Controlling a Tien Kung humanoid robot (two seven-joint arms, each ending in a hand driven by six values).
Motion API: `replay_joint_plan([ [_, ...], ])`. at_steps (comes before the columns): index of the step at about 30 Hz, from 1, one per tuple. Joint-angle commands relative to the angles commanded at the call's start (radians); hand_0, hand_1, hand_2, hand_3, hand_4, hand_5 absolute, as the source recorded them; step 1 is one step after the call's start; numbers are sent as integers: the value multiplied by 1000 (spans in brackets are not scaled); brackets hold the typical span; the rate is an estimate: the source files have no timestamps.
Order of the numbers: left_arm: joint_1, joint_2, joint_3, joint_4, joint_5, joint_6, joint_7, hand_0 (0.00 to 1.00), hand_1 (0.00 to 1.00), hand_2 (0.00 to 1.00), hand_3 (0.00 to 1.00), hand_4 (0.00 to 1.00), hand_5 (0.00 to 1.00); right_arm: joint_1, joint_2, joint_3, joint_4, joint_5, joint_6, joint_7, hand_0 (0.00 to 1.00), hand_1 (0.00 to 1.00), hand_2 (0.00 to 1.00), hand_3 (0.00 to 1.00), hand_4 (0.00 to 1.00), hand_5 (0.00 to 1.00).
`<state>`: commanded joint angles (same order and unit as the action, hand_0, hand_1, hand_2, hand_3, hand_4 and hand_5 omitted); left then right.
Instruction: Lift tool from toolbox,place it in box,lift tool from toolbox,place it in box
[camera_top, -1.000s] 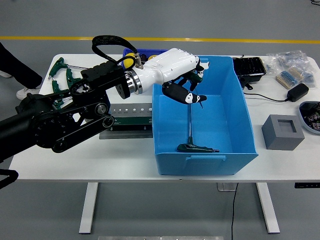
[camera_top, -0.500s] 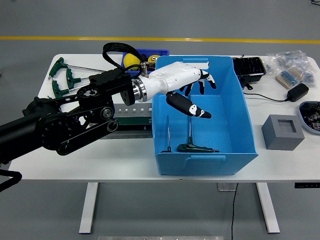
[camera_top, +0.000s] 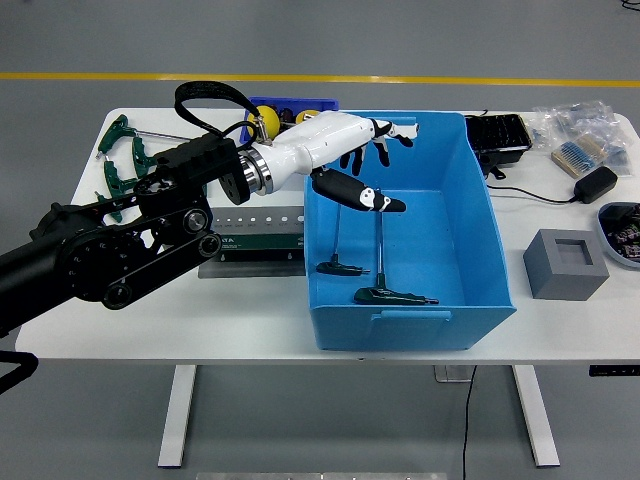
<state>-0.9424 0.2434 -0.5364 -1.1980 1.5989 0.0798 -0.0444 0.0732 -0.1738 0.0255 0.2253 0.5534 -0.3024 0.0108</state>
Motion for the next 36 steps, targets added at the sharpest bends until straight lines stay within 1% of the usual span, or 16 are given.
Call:
replay_joint_plan([
  [3,49,1,-64,13,-63,36,3,384,484,654,825,963,720,-1,0,-1,0,-1,0,0,707,703,747,574,807,691],
  [5,97,3,-115,23,-133,77,7,384,484,654,825,963,720,-1,1,-2,0,0,1,0,707,703,747,574,807,691],
  [6,123,5,-139,26,-175,96,10,522,559,680,782,871,612,-1,1,-4,0,1,2,1,710,703,746,574,808,692],
  [9,199,5,-211,33,-301,126,24,522,559,680,782,871,612,0,0,-9,0,6,3,4,710,703,746,574,808,692],
  [11,249,3,-261,33,-379,135,22,522,559,680,782,871,612,0,0,-11,0,9,4,6,710,703,746,574,808,692],
  [12,278,1,-289,29,-425,142,12,587,598,691,717,817,607,1,-1,-14,0,13,5,8,709,699,746,573,808,693],
  [15,357,-7,-370,19,-548,134,-21,587,598,691,717,817,607,3,-1,-16,0,16,7,12,709,699,746,573,808,693],
  [17,417,-16,-436,6,-639,116,-50,587,598,691,717,817,607,5,-2,-16,0,18,8,14,709,699,746,573,808,693],
  [18,444,-21,-466,-1,-684,110,-64,761,740,768,767,887,706,5,-2,-15,0,18,8,16,710,700,746,573,807,693],
  [23,547,-60,-600,-26,-892,67,-104,761,740,768,767,887,706,7,-1,-15,0,15,9,18,710,700,746,573,807,693],
  [24,566,-69,-626,-31,-918,53,-103,753,746,787,767,876,743,7,-1,-16,0,13,9,18,708,698,746,573,806,693],
  [26,595,-82,-672,-37,-920,38,-94,753,746,787,767,876,743,7,-1,-16,0,11,9,18,708,698,746,573,806,693],
  [28,626,-90,-715,-46,-893,18,-59,753,746,787,767,876,743,6,0,-15,0,9,9,18,708,698,746,573,806,693],
  [30,650,-91,-745,-56,-865,2,-21,749,744,783,765,875,752,6,1,-15,0,5,8,18,706,698,744,572,805,694],
  [33,686,-90,-796,-79,-764,-34,84,749,744,783,765,875,752,4,1,-14,0,4,9,19,706,698,744,572,805,694],
  [36,713,-90,-817,-96,-726,-37,110,755,751,786,767,864,749,4,1,-14,0,1,9,19,706,695,744,571,804,694],
])
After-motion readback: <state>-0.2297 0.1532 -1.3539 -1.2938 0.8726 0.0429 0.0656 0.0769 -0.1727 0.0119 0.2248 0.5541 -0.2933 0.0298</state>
